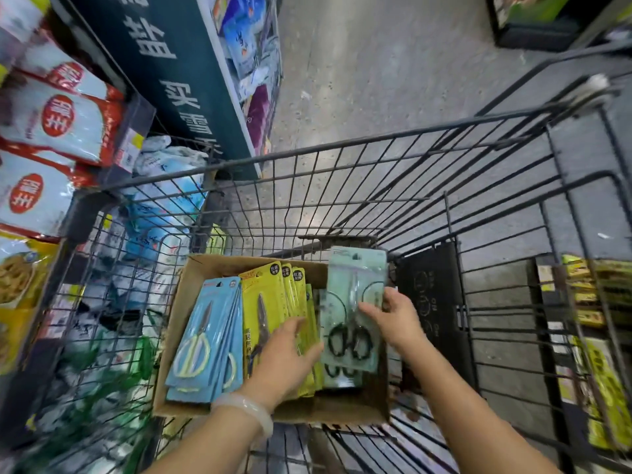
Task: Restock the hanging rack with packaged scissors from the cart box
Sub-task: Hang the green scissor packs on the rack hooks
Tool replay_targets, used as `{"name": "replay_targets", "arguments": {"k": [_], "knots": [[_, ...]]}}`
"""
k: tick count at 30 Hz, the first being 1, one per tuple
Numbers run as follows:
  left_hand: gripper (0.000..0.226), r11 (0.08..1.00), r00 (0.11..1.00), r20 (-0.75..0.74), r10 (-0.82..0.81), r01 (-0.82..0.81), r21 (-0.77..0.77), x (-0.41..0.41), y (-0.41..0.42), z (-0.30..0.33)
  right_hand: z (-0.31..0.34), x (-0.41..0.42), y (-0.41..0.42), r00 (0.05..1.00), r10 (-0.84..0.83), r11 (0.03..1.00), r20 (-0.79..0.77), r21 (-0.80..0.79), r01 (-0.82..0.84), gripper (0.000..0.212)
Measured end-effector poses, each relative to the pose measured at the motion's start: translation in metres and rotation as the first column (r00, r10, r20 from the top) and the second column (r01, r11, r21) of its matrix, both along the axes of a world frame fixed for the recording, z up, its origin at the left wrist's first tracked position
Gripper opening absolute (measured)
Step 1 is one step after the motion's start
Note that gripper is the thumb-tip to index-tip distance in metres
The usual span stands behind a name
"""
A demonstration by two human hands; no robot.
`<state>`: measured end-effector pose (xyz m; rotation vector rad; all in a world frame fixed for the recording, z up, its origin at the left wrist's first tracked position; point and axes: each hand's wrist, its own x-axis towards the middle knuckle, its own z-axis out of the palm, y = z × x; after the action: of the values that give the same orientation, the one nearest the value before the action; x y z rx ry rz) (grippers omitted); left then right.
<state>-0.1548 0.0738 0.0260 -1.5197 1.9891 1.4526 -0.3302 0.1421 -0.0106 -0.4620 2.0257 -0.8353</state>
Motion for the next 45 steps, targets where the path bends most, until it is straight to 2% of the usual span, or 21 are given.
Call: {"name": "replay_targets", "arguments": {"k": [2, 3, 5, 7, 8, 10, 11, 14, 17, 20, 22, 25, 28, 30, 33, 35, 39, 41, 45], "knots": [[0.055, 0.972, 0.976, -0.106, 0.192, -0.174, 0.159, -0.013, -0.005, 0.006, 0.026, -0.002, -0.014, 0.968, 0.063, 0.989, 0.243, -0.142, -0.029, 0.026], [0.043, 0.945, 0.95, -0.142, 0.28, -0.246, 0.216, -0.019, -0.007, 0.006, 0.034, 0.001, -0.02, 0.955, 0.094, 0.983, 0.283, -0.176, -0.045, 0.025], [0.027, 0.901, 0.901, -0.15, 0.407, -0.369, 0.228, -0.023, -0.011, 0.001, 0.03, 0.01, -0.029, 0.955, 0.049, 0.986, 0.293, -0.165, 0.0, 0.021], [0.026, 0.858, 0.86, -0.112, 0.497, -0.468, 0.214, -0.017, -0.013, -0.01, 0.0, 0.016, -0.031, 0.971, -0.052, 0.999, 0.234, -0.003, 0.054, 0.032], [0.024, 0.839, 0.843, -0.091, 0.529, -0.504, 0.205, -0.011, -0.014, -0.016, -0.019, 0.02, -0.027, 0.986, -0.045, 0.988, 0.16, 0.153, 0.02, 0.039], [0.02, 0.802, 0.812, -0.051, 0.581, -0.561, 0.203, 0.005, -0.016, -0.03, -0.06, 0.032, -0.013, 0.993, 0.037, 0.888, 0.108, 0.452, -0.082, 0.048], [0.021, 0.792, 0.803, -0.037, 0.595, -0.578, 0.198, 0.014, -0.017, -0.038, -0.077, 0.04, -0.006, 0.991, 0.065, 0.836, 0.118, 0.536, -0.119, 0.05], [0.022, 0.796, 0.802, -0.049, 0.595, -0.58, 0.175, 0.034, -0.021, -0.054, -0.116, 0.063, 0.001, 0.995, 0.029, 0.792, 0.094, 0.605, -0.08, 0.062], [0.017, 0.761, 0.763, -0.081, 0.641, -0.618, 0.199, 0.046, -0.024, -0.065, -0.139, 0.079, -0.011, 0.995, 0.07, 0.736, -0.064, 0.677, -0.008, 0.082], [0.022, 0.762, 0.769, -0.061, 0.636, -0.613, 0.207, 0.055, -0.027, -0.074, -0.143, 0.082, -0.022, 0.985, 0.127, 0.68, -0.114, 0.733, -0.003, 0.074], [0.031, 0.765, 0.774, -0.047, 0.632, -0.613, 0.199, 0.057, -0.026, -0.075, -0.139, 0.08, -0.02, 0.977, 0.173, 0.682, -0.123, 0.731, -0.028, 0.081], [0.054, 0.779, 0.787, -0.056, 0.614, -0.594, 0.2, 0.059, -0.023, -0.071, -0.13, 0.083, -0.007, 0.966, 0.201, 0.734, -0.163, 0.678, -0.038, 0.084], [0.061, 0.78, 0.783, -0.08, 0.616, -0.593, 0.2, 0.06, -0.022, -0.065, -0.125, 0.08, 0.006, 0.991, 0.026, 0.863, -0.129, 0.503, 0.043, 0.068], [0.069, 0.77, 0.772, -0.088, 0.63, -0.606, 0.202, 0.063, -0.02, -0.062, -0.117, 0.069, 0.011, 0.996, -0.057, 0.901, -0.071, 0.426, 0.082, 0.054], [0.068, 0.757, 0.755, -0.107, 0.647, -0.62, 0.206, 0.069, -0.016, -0.057, -0.096, 0.052, 0.015, 0.99, -0.138, 0.948, 0.022, 0.291, 0.126, 0.048], [0.057, 0.76, 0.752, -0.133, 0.645, -0.615, 0.209, 0.07, -0.014, -0.047, -0.076, 0.043, 0.013, 0.986, -0.157, 0.974, 0.057, 0.172, 0.146, 0.047], [0.035, 0.761, 0.736, -0.193, 0.648, -0.616, 0.204, 0.072, -0.016, -0.02, -0.028, 0.036, 0.0, 0.993, -0.061, 0.996, 0.1, -0.055, 0.067, 0.045], [0.04, 0.751, 0.721, -0.21, 0.66, -0.631, 0.195, 0.077, -0.017, -0.003, 0.002, 0.042, -0.011, 0.994, 0.039, 0.99, 0.099, -0.141, -0.025, 0.044], [0.017, 0.636, 0.581, -0.262, 0.77, -0.729, 0.252, 0.101, -0.013, 0.039, 0.056, 0.079, -0.032, 0.964, 0.245, 0.949, 0.1, -0.229, -0.217, 0.047]]}}
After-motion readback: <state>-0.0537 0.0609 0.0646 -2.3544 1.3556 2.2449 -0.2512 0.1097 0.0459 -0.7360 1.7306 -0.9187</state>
